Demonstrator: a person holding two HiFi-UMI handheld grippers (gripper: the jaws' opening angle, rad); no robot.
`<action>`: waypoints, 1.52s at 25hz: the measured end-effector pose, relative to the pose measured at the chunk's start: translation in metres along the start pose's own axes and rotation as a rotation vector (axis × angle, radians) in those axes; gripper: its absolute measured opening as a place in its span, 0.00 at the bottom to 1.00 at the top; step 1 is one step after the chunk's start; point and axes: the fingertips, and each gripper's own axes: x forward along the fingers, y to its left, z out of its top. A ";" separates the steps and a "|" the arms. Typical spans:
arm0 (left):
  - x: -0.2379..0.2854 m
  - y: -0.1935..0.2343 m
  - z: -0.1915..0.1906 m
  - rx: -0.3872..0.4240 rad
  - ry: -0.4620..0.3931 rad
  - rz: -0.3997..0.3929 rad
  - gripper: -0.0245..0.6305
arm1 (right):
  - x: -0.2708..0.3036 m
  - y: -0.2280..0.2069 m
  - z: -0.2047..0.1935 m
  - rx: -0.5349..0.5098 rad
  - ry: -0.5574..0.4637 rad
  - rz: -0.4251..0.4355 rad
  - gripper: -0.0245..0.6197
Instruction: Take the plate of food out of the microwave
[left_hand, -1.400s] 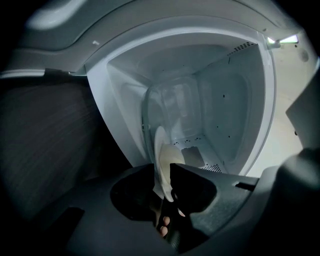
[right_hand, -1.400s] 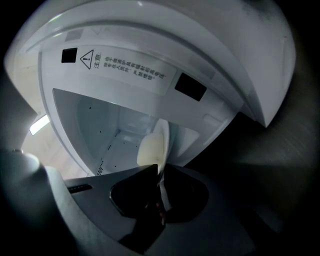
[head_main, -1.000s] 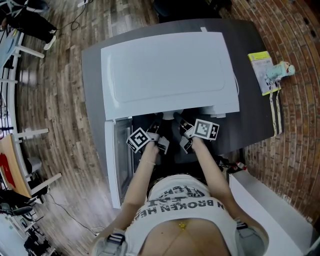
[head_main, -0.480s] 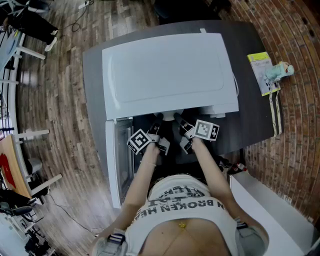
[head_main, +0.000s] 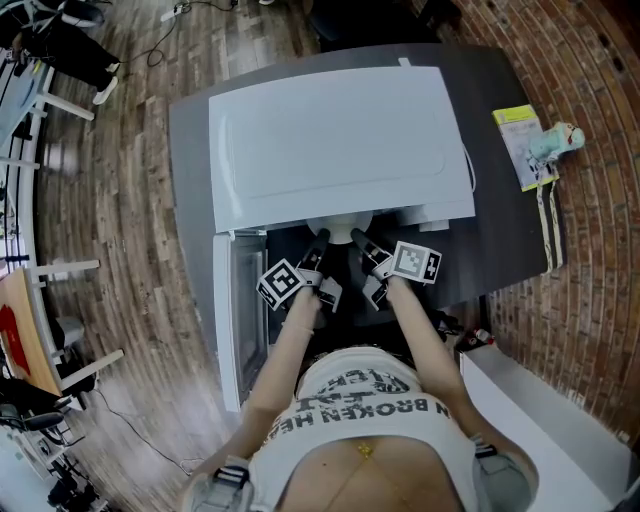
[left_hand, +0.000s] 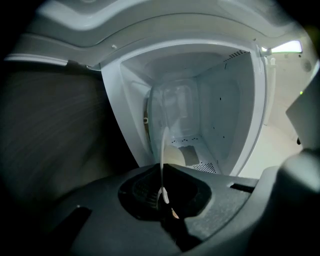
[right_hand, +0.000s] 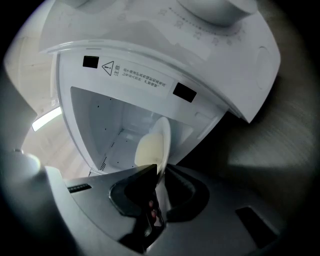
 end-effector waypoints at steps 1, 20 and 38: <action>-0.001 -0.001 -0.001 -0.001 0.001 -0.001 0.06 | -0.001 0.001 -0.001 -0.003 0.001 -0.002 0.11; -0.042 -0.013 -0.020 0.004 0.023 -0.012 0.06 | -0.030 0.019 -0.034 -0.110 0.000 -0.035 0.14; -0.074 -0.014 -0.023 -0.021 0.026 -0.014 0.06 | -0.037 0.033 -0.063 -0.127 -0.002 -0.044 0.14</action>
